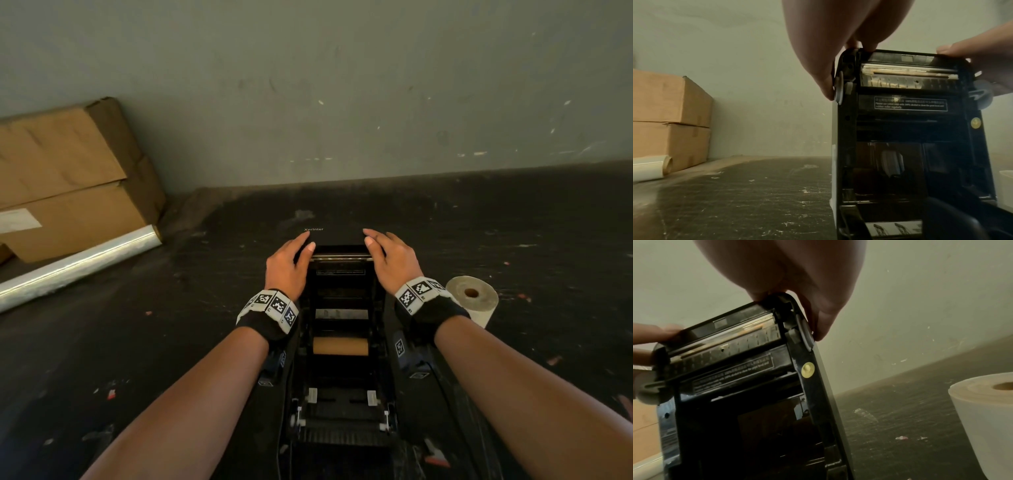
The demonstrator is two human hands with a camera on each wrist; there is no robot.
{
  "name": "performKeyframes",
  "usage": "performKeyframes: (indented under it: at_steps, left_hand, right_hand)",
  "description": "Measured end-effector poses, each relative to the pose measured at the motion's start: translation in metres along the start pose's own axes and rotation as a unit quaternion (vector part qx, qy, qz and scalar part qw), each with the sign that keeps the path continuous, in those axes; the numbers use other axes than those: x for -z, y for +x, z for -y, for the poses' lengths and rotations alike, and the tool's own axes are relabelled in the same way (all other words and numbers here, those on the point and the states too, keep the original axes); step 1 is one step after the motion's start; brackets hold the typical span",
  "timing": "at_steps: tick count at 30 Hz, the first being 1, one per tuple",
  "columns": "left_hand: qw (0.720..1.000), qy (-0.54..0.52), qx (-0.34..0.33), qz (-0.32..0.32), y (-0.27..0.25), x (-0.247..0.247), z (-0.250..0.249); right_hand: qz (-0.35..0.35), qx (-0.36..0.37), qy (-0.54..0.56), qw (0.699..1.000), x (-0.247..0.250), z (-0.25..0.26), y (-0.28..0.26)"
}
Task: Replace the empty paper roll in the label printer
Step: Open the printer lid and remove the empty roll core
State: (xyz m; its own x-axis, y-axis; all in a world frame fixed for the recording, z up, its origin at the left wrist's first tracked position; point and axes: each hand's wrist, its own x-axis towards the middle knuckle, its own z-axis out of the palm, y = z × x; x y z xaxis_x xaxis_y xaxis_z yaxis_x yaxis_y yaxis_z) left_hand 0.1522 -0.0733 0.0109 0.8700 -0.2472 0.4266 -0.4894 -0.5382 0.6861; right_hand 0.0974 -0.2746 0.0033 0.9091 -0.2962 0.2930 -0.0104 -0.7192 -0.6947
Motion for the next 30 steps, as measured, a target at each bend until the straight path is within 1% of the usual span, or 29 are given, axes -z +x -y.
performKeyframes:
  at_steps: [3,6,8,10,12,14,15,18,20,21,25,30]
  left_hand:
    - [0.999,0.004,0.009,0.031,0.0,0.002,-0.001]
    - [0.997,-0.002,0.017,0.078,-0.003,0.006,0.002]
    - [0.995,-0.013,0.026,0.093,-0.01,0.011,0.008]
    - [0.995,-0.018,0.043,0.083,-0.024,0.015,0.017]
    - [0.995,0.006,0.068,0.076,-0.044,0.018,0.028]
    - [0.992,0.044,0.072,0.099,-0.067,0.019,0.037]
    - [0.988,0.058,0.065,0.124,-0.078,0.019,0.039]
    - [0.966,0.086,0.05,0.237,-0.098,0.014,0.043]
    - [0.946,0.112,0.042,0.3,-0.105,0.006,0.048]
    - [0.94,0.124,0.039,0.316,-0.108,0.001,0.05]
    - [0.93,0.129,0.064,0.339,-0.117,-0.015,0.054]
    - [0.933,0.131,0.084,0.324,-0.118,-0.022,0.05]
  right_hand:
    - [0.027,-0.011,0.005,1.0,0.005,0.002,0.002]
    - [0.05,-0.032,-0.003,0.998,0.013,0.012,-0.001]
    - [0.049,-0.056,0.003,0.997,0.022,0.017,-0.011]
    - [0.027,-0.086,0.016,0.996,0.032,0.02,-0.031]
    - [0.017,-0.118,0.01,0.993,0.037,0.015,-0.057]
    - [0.028,-0.136,-0.012,0.99,0.03,0.004,-0.086]
    - [0.049,-0.13,-0.019,0.99,0.022,-0.002,-0.099]
    - [0.145,-0.086,-0.057,0.984,-0.008,-0.014,-0.126]
    - [0.177,-0.068,-0.079,0.979,-0.026,-0.02,-0.134]
    - [0.184,-0.066,-0.086,0.977,-0.034,-0.021,-0.136]
    - [0.198,-0.06,-0.141,0.968,-0.05,-0.03,-0.14]
    - [0.197,-0.056,-0.181,0.962,-0.057,-0.03,-0.14]
